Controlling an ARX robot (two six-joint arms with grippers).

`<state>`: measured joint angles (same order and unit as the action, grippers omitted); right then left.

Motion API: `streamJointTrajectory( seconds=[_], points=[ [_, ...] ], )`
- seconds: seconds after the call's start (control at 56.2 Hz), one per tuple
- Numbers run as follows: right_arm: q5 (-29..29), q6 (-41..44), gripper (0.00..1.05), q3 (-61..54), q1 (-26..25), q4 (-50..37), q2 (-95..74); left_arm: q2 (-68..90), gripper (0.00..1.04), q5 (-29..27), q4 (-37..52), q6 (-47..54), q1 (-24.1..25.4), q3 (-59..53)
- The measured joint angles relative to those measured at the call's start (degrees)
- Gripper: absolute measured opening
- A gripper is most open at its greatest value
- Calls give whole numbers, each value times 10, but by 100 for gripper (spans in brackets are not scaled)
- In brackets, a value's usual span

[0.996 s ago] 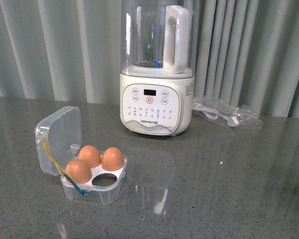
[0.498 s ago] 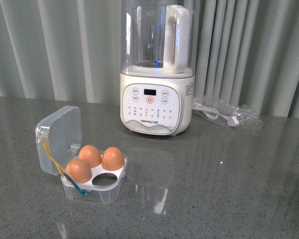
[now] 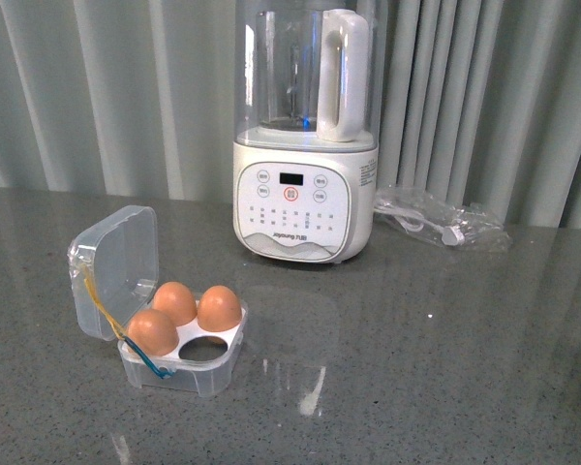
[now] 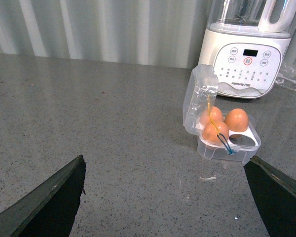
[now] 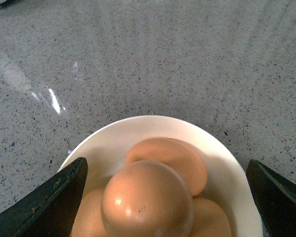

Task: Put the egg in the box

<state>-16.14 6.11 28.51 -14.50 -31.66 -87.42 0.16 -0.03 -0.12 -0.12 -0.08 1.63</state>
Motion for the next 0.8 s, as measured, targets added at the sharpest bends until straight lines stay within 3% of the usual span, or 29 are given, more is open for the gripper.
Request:
streamJointTrajectory(
  seconds=[0.107, 0.409, 0.8],
  points=[
    [3, -1, 88, -3, 0, -7, -1, 0, 98, 0, 0, 0, 0, 0],
    [-5, 1, 44, -12, 2, -9, 5, 0, 98, 0, 0, 0, 0, 0],
    [-5, 7, 43, -14, 39, 45, 129, 0, 98, 0, 0, 0, 0, 0]
  ],
)
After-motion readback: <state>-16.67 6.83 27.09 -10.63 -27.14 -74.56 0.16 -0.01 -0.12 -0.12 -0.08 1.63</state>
